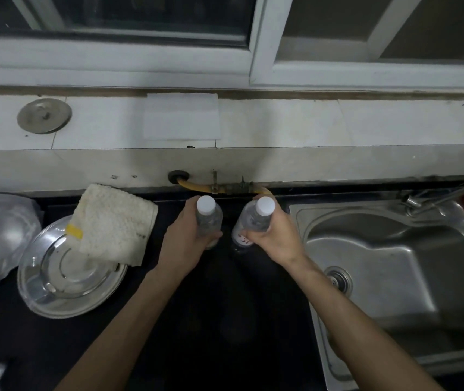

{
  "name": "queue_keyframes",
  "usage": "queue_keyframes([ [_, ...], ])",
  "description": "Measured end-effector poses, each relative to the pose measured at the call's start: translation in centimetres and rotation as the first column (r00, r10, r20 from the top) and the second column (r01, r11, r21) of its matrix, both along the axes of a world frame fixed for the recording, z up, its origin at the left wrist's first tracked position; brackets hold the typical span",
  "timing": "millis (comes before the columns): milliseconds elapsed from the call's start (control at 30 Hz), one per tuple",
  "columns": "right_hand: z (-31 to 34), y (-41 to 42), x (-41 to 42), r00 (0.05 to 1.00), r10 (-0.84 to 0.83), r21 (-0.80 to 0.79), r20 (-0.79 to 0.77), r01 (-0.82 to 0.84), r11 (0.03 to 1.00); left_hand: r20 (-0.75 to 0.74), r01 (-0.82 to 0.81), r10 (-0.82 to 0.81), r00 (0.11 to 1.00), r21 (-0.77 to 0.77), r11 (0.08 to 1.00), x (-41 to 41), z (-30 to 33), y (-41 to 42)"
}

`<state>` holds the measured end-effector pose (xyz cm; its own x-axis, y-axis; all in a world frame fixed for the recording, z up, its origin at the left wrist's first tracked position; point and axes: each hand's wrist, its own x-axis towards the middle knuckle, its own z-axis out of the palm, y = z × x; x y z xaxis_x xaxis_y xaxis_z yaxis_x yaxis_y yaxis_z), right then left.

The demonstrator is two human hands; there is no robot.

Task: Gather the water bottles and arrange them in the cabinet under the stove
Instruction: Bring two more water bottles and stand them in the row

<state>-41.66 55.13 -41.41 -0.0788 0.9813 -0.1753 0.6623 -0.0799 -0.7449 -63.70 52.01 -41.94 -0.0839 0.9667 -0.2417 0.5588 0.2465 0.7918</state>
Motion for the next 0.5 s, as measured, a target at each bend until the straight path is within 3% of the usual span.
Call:
queue_keyframes([
  [200, 5.2, -3.7, 4.1, 0.992, -0.125, 0.036, -0.025, 0.126, 0.991, -0.011, 0.090, -0.090, 0.996, 0.040, 0.995, 3.6, 4.2, -1.3],
  [367, 9.2, -9.5, 10.2, 0.941, -0.336, 0.073, -0.036, 0.337, 0.939, 0.008, 0.302, -0.305, 0.952, 0.121, 0.946, 9.8, 8.4, -3.2],
  [500, 12.1, -17.2, 16.4, 0.862, -0.507, 0.108, -0.024, 0.506, 0.856, 0.009, 0.498, -0.506, 0.862, 0.169, 0.851, 17.1, 11.1, -6.3],
])
